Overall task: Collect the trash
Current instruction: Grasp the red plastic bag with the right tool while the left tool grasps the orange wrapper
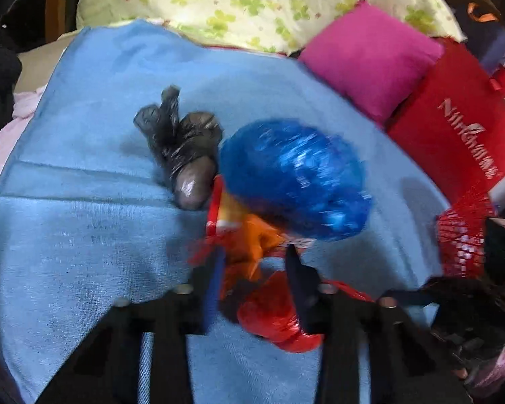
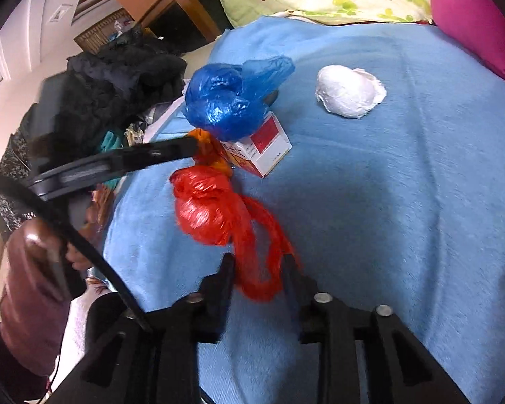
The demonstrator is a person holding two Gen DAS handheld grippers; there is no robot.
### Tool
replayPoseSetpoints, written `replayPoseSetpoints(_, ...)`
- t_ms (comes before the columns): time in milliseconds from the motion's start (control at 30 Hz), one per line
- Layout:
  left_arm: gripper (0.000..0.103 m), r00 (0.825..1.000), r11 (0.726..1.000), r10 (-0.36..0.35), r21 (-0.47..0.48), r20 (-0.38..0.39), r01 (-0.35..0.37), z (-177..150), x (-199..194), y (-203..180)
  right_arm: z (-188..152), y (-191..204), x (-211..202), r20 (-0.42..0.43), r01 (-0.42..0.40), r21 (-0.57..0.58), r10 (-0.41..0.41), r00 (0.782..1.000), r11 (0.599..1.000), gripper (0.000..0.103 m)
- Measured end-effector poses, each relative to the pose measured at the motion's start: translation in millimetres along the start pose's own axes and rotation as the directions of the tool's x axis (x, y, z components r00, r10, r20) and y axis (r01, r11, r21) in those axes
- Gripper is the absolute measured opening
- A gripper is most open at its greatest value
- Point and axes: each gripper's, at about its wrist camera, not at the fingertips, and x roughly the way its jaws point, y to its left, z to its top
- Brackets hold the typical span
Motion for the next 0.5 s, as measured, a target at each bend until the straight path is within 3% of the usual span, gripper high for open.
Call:
replayPoseSetpoints(33, 0.021, 1.000, 1.000, 0.006, -0.008, 0.001, -0.006, 1, 2, 2, 0, 0, -2, 0.002, -0.002, 0.004, 0.002, 1.000, 1.000, 0.073)
replayPoseSetpoints(67, 0.019, 1.000, 1.000, -0.005, -0.029, 0.006, 0.006, 1, 1, 8, -1, 1, -6, 0.020, -0.006, 0.007, 0.006, 1.000, 1.000, 0.080)
replayPoseSetpoints(233, 0.018, 0.999, 0.997, -0.026, -0.068, 0.040, 0.029, -10, -16, 28, 9, 15, -13, 0.064, -0.033, -0.054, 0.036, 0.997, 0.998, 0.080)
replayPoseSetpoints(500, 0.018, 0.997, 0.993, 0.044, -0.114, 0.064, -0.037, -53, -62, 65, 49, 60, 42, 0.010, -0.039, -0.160, 0.041, 0.999, 0.986, 0.080)
